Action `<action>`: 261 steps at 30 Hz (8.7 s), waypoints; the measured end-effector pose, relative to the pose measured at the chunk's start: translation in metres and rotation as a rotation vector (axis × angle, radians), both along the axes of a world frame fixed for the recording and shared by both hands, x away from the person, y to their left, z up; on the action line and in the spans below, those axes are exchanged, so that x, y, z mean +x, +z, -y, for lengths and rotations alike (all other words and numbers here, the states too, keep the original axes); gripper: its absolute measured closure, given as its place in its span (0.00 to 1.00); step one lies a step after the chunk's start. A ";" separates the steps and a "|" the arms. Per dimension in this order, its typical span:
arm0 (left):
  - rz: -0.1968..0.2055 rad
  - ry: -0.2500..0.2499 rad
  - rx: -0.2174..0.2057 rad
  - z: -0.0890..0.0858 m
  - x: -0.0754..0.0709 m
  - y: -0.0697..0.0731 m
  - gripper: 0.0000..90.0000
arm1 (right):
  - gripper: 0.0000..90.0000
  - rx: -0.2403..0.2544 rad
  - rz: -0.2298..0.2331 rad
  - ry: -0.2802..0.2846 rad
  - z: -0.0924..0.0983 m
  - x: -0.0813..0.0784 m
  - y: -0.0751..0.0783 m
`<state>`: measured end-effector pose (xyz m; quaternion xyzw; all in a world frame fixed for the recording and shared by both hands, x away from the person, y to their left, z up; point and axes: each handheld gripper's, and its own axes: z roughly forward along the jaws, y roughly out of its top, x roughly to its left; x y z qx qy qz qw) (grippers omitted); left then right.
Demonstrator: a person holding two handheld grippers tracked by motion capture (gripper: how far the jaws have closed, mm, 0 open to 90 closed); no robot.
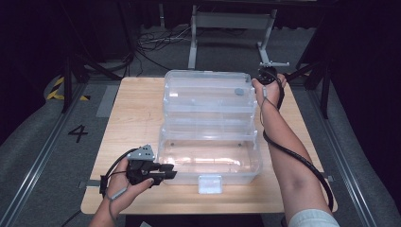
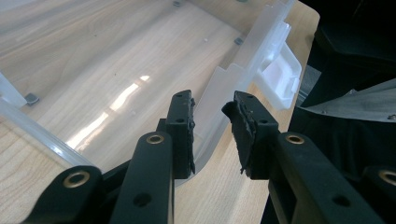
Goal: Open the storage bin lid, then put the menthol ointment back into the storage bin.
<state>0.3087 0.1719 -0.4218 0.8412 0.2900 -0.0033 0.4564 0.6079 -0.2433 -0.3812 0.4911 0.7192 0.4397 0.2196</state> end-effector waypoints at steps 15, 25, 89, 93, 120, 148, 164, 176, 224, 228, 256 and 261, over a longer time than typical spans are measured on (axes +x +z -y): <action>-0.001 -0.001 0.000 0.000 0.000 0.000 0.77 | 0.92 0.004 -0.016 -0.018 -0.001 0.002 -0.009; -0.001 -0.001 0.000 0.000 0.001 0.000 0.76 | 0.92 -0.002 -0.028 -0.023 -0.003 0.004 -0.012; 0.020 0.098 0.068 -0.056 0.047 0.048 0.55 | 0.51 -0.097 0.077 0.182 0.095 -0.181 0.089; 0.017 0.113 0.071 -0.059 0.044 0.047 0.55 | 0.52 -0.111 0.056 0.208 0.097 -0.188 0.089; 0.015 0.124 0.071 -0.062 0.042 0.047 0.54 | 0.54 -0.255 -0.068 0.349 0.103 -0.204 0.086; -0.005 0.163 0.085 -0.071 0.027 0.043 0.53 | 0.45 -0.561 -0.191 0.669 0.087 -0.191 0.069; -0.025 0.199 0.087 -0.080 0.015 0.039 0.53 | 0.43 -0.640 -0.297 0.745 0.075 -0.187 0.044; -0.030 0.211 0.088 -0.084 0.011 0.038 0.52 | 0.45 -0.708 -0.390 0.766 0.068 -0.190 0.028; -0.040 0.199 0.095 -0.080 0.014 0.036 0.52 | 0.52 -0.873 -0.517 0.822 0.069 -0.167 -0.043; -0.042 0.199 0.095 -0.080 0.014 0.035 0.52 | 0.56 -0.872 -0.502 0.823 0.068 -0.167 -0.041; -0.041 0.194 0.097 -0.079 0.015 0.035 0.52 | 0.56 -0.902 -0.486 0.851 0.047 -0.185 0.018; -0.040 0.193 0.096 -0.079 0.015 0.035 0.52 | 0.56 -0.903 -0.486 0.850 0.041 -0.188 0.029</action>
